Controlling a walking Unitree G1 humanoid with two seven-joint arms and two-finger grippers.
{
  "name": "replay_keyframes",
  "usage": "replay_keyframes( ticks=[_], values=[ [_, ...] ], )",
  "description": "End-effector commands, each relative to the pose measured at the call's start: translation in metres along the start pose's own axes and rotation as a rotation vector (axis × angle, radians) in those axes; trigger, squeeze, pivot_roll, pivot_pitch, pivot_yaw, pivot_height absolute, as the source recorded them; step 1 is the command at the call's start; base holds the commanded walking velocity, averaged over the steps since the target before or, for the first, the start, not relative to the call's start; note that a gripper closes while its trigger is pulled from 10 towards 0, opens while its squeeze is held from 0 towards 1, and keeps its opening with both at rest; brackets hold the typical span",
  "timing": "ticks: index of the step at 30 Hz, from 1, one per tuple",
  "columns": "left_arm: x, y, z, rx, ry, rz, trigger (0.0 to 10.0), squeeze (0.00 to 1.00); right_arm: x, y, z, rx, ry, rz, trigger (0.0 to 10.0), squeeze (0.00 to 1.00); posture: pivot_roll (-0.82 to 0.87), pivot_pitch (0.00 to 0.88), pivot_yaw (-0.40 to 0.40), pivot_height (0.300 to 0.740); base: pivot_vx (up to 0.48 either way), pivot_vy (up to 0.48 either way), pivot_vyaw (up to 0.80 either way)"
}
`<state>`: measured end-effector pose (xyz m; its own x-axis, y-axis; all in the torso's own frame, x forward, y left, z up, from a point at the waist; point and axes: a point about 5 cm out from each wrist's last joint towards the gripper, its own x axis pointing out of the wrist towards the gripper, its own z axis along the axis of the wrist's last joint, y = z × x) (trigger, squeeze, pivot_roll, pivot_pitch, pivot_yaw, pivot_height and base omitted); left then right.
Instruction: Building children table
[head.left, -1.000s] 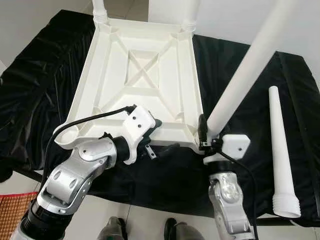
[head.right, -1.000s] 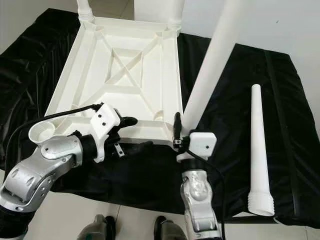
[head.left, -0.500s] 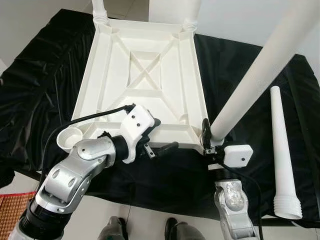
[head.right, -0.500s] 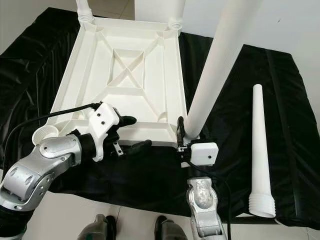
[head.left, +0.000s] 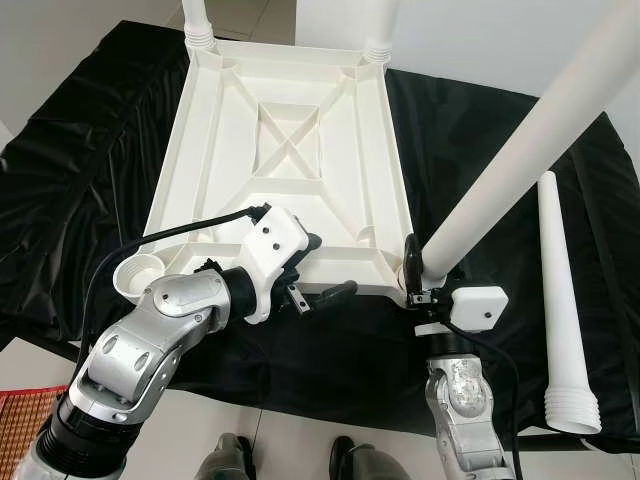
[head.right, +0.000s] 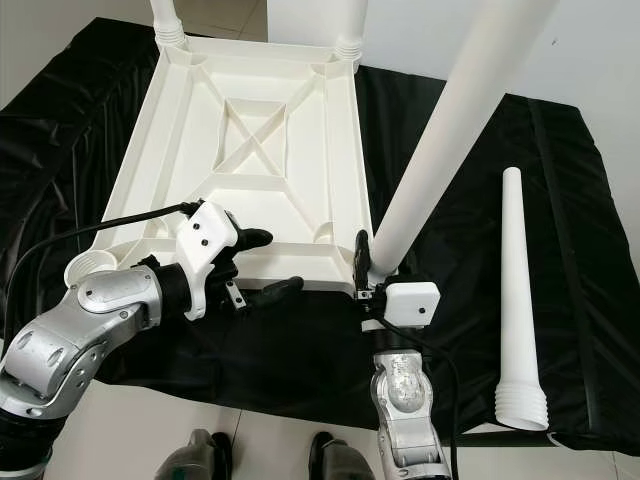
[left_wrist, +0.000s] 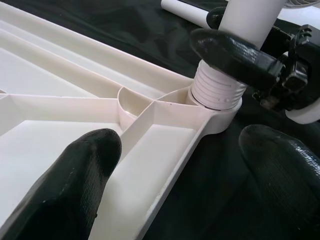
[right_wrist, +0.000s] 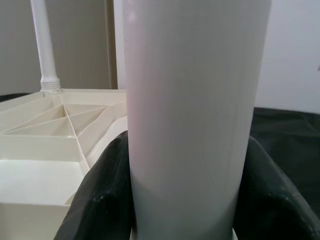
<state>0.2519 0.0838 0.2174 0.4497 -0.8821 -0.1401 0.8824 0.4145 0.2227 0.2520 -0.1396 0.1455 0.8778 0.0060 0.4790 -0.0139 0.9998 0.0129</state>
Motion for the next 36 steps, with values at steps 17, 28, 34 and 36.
replay_keyframes(
  ticks=[17,28,34,36],
  values=[
    [0.0,-0.006,0.002,0.006,-0.006,-0.023,10.0,0.0,-0.006,-0.016,-0.049,-0.034,0.438,-0.011,10.0,0.0,0.08,0.219,-0.016,0.74,0.0,0.0,0.0],
    [0.001,-0.007,0.001,0.002,-0.008,-0.022,10.0,0.0,0.013,-0.017,-0.038,0.004,0.45,-0.033,10.0,0.0,0.08,0.215,-0.021,0.74,0.0,0.0,0.0],
    [0.0,-0.008,0.001,-0.001,-0.007,-0.019,10.0,0.0,0.018,-0.018,-0.03,0.016,0.428,-0.04,10.0,0.0,0.08,0.225,-0.023,0.74,0.0,0.0,0.0],
    [0.0,-0.008,0.001,-0.001,-0.006,-0.018,10.0,0.0,0.017,-0.018,-0.03,0.006,0.424,-0.033,10.0,0.0,0.08,0.225,-0.023,0.74,0.0,0.0,0.0]
  ],
)
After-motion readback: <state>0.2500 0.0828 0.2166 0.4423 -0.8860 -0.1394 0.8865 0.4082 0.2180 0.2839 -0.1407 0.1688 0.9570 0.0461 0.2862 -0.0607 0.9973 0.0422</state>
